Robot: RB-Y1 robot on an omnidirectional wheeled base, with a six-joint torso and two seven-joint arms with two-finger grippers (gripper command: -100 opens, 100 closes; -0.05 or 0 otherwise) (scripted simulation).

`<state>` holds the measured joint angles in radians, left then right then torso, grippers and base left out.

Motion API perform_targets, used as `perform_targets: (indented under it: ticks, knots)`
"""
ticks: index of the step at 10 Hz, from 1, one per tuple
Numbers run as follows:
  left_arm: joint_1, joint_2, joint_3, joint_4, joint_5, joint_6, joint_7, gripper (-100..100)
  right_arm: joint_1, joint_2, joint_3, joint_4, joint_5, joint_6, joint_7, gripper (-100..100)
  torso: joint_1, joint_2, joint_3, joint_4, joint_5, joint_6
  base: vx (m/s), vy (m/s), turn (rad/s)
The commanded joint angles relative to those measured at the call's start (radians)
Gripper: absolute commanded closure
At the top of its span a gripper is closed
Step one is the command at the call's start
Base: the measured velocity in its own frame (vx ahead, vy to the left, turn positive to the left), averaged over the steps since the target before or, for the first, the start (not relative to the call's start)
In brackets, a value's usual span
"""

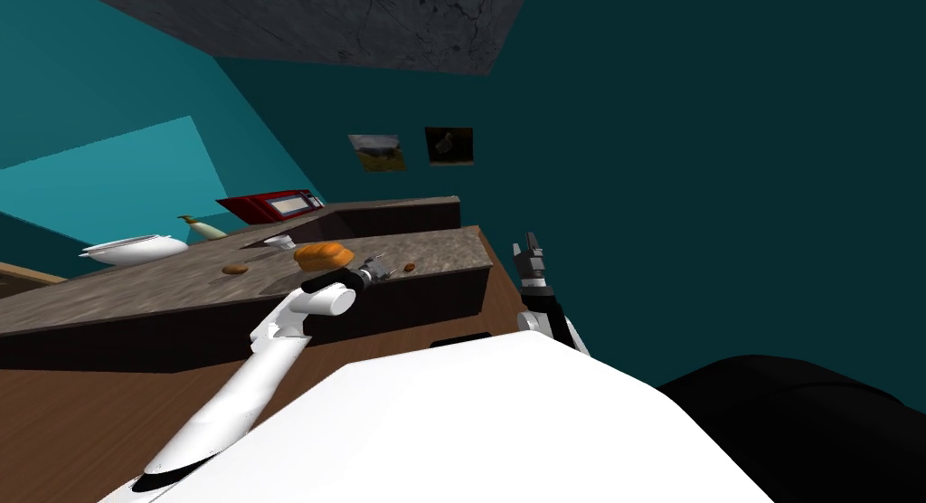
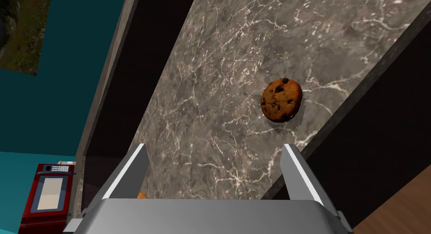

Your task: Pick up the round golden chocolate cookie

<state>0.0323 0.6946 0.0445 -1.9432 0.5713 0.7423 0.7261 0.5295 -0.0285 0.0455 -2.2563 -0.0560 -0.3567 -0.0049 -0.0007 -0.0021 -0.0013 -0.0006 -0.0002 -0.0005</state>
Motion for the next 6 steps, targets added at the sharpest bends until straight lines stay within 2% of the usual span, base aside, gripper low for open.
perform_targets:
  ticks: [1,2,3,4,5,6]
  knots:
    - [-0.021,0.028,-0.004,0.035,0.038,0.050,0.034,-100,0.000,0.000,0.000,0.000,0.000,0.000,0.000,0,0.000,0.000,0.000,0.000,0.000,0.000,0.038,-0.014,-0.057]
    - [-0.021,0.028,-0.004,0.035,0.038,0.077,0.034,-100,0.000,0.000,0.000,0.000,0.000,0.000,0.000,0,0.000,0.000,0.000,0.000,0.000,0.000,0.027,-0.009,-0.048]
    - [-0.036,0.047,-0.008,0.062,0.068,0.107,0.063,-100,0.000,0.000,0.000,0.000,0.000,0.000,0.000,0,0.000,0.000,0.000,0.000,0.000,0.000,0.037,-0.009,-0.093]
    - [-0.036,0.047,-0.008,0.062,0.068,0.134,0.063,-100,0.000,0.000,0.000,0.000,0.000,0.000,0.000,0,0.000,0.000,0.000,0.000,0.000,0.000,0.038,-0.005,-0.036]
    - [-0.050,0.065,-0.012,0.090,0.098,0.169,0.091,-100,0.000,0.000,0.000,0.000,0.000,0.000,0.000,0,0.001,0.000,0.000,0.000,0.000,0.000,0.043,-0.006,-0.074]
    - [-0.050,0.065,-0.012,0.090,0.098,0.190,0.091,-100,0.000,0.000,0.000,0.000,0.000,0.000,0.000,0,0.001,-0.001,0.000,0.000,0.000,0.000,0.035,-0.003,-0.046]
